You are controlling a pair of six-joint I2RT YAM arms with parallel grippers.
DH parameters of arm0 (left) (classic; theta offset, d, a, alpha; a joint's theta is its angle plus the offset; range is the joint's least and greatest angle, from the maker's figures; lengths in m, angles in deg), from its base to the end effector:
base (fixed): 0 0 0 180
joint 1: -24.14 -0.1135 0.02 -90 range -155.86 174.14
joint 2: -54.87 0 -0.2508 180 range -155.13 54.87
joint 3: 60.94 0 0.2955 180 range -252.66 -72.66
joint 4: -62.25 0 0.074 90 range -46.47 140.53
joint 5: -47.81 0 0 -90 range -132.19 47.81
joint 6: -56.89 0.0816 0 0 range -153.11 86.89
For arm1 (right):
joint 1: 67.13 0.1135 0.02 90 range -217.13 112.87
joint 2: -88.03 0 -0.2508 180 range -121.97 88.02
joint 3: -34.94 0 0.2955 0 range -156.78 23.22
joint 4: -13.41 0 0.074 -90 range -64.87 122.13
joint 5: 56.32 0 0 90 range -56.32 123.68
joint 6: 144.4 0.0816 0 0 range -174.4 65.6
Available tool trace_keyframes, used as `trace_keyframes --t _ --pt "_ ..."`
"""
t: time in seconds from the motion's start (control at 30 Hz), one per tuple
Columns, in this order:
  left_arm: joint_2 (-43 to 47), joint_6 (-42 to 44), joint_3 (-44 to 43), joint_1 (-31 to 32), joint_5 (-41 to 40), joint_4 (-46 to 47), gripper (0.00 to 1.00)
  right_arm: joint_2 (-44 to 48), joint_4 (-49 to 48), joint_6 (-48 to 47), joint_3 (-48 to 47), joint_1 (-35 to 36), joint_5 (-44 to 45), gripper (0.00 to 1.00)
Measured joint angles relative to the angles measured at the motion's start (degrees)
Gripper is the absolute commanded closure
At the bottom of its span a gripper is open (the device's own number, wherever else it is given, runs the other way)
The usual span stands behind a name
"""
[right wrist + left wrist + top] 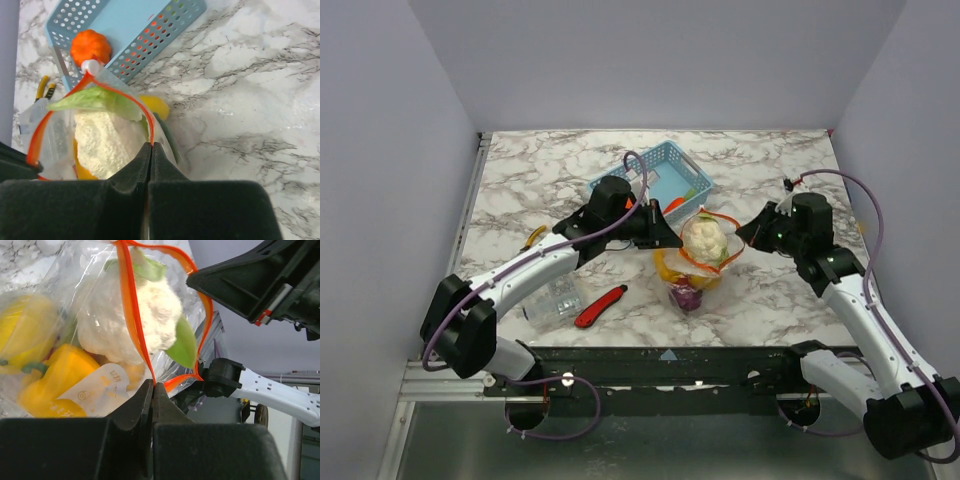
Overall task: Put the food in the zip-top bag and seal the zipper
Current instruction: Adjust the zipper food storage bag at the center of the board.
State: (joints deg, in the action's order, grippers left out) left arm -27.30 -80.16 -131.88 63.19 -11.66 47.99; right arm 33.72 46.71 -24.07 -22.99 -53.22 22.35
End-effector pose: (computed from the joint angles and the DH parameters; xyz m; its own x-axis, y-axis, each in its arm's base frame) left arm 0.2891 -0.2879 0.2423 -0.8856 -0.0934 -0.4550 0.3678 0.4574 -0.8097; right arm 0.2897 0.0883 0.2596 -0.6175 0.3572 -0.7008 -0.1037 0.8462 0.5227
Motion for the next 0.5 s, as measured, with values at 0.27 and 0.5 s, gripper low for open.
trace_keyframes --t 0.27,0.5 --pt "8.0 1.7 -6.9 0.1 -0.6 -5.4 1.0 3.2 4.9 -1.9 -8.7 0.0 -0.2 1.0" --pt "10.0 1.5 -5.1 -0.6 -1.9 -4.9 1.0 4.9 0.2 -1.4 -4.0 0.0 -0.2 1.0"
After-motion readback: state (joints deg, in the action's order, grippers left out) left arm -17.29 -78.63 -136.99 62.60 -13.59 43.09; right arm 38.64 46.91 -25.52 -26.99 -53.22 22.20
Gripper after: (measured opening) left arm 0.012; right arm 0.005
